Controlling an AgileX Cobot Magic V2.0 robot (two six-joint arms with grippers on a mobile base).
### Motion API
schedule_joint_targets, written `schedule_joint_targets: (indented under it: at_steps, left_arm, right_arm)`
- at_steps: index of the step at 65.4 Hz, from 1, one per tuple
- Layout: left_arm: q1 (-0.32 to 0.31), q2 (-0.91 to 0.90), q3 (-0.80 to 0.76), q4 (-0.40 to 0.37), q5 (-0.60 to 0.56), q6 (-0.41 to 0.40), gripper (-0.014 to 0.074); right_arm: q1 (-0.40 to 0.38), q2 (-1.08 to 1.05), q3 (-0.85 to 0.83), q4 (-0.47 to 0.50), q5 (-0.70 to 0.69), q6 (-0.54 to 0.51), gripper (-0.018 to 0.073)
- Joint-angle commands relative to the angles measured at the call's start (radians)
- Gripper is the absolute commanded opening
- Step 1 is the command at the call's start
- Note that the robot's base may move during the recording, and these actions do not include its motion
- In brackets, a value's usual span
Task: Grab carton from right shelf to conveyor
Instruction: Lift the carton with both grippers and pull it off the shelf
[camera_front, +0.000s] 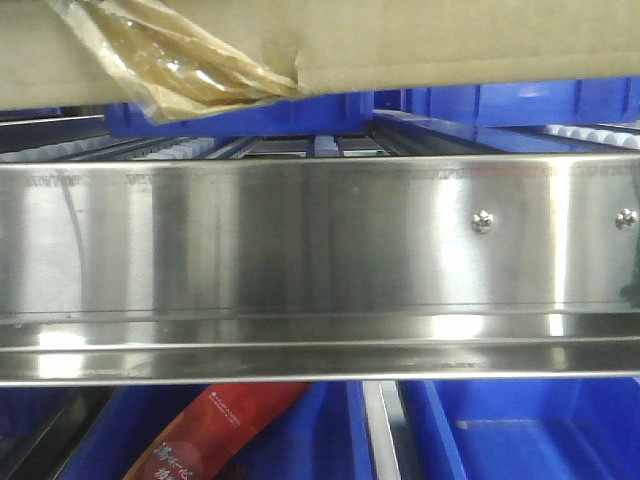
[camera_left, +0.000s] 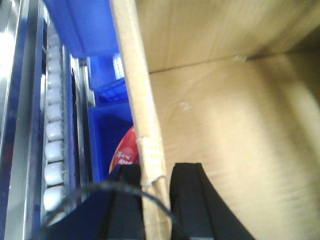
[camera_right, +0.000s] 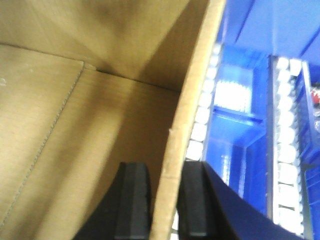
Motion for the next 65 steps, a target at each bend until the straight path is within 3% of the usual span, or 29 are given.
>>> schedule_joint_targets:
  at_steps: [1, 39, 65]
  left_arm:
    - [-0.017, -0.019, -0.006, -0.048, -0.051, -0.001, -0.0019]
    - [-0.017, -0.019, -0.006, -0.045, -0.051, -0.001, -0.0019]
    - [-0.017, -0.019, -0.006, -0.043, -0.051, -0.001, -0.0019]
  right_arm:
    - [-0.001, -0.005, 0.004, 0.004, -0.058, -0.004, -0.0059]
    - [-0.001, -0.004, 0.004, 0.004, -0.059, -0.004, -0.0059]
    - [-0.001, -0.004, 0.004, 0.004, -0.171, -0.004, -0.0059]
